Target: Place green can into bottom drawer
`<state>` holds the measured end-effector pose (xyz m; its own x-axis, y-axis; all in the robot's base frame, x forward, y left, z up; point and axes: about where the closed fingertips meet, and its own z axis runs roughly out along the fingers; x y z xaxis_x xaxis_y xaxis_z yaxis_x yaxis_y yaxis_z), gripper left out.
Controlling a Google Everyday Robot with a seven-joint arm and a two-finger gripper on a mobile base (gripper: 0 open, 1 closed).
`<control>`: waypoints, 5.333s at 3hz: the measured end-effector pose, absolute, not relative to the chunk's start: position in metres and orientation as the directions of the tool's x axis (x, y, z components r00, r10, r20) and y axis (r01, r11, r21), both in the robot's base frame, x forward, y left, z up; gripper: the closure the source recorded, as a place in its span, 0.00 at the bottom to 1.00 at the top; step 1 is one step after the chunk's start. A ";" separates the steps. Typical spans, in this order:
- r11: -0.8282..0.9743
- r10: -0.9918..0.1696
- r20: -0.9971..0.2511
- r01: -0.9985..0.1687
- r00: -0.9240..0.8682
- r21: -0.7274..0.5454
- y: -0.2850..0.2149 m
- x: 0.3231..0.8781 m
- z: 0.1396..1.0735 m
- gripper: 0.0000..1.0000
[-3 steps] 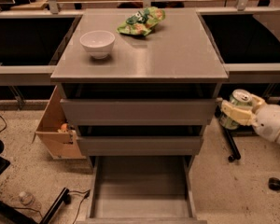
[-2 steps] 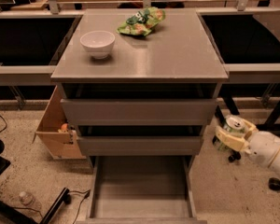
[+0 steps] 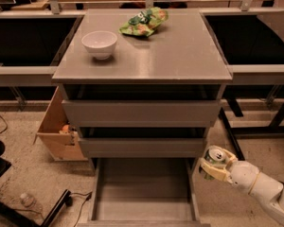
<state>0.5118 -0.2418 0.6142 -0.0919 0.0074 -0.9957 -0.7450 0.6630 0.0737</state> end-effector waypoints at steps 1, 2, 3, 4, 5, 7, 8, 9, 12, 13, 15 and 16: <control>0.638 -0.023 -0.984 -0.760 -0.177 0.122 -0.212 0.520 0.567 1.00; 0.638 -0.023 -0.984 -0.760 -0.177 0.122 -0.212 0.521 0.567 1.00; 0.615 0.006 -0.985 -0.775 -0.174 0.141 -0.197 0.526 0.558 1.00; 0.567 0.019 -0.992 -0.815 -0.126 0.115 -0.161 0.542 0.531 1.00; 0.515 -0.019 -0.999 -0.857 -0.032 0.018 -0.116 0.567 0.479 1.00; 0.447 -0.112 -0.993 -0.891 0.033 -0.080 -0.056 0.610 0.387 1.00; 0.447 -0.112 -0.993 -0.891 0.033 -0.080 -0.056 0.610 0.387 1.00; 0.417 -0.095 -0.995 -0.907 0.023 -0.061 -0.032 0.615 0.374 1.00; 0.225 -0.061 -0.998 -0.974 -0.012 -0.002 0.076 0.611 0.270 1.00; 0.189 -0.078 -0.997 -0.982 -0.015 0.000 0.096 0.608 0.238 1.00; 0.178 -0.050 -0.996 -0.982 -0.070 0.060 0.117 0.599 0.195 1.00; 0.181 -0.051 -0.996 -0.982 -0.070 0.060 0.117 0.600 0.194 0.81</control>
Offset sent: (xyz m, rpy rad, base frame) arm 0.0063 0.0251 -0.0417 -0.0215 0.0749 0.0313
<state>0.6000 0.1166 0.1936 -0.0702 -0.0511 -0.9962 -0.9817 0.1809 0.0599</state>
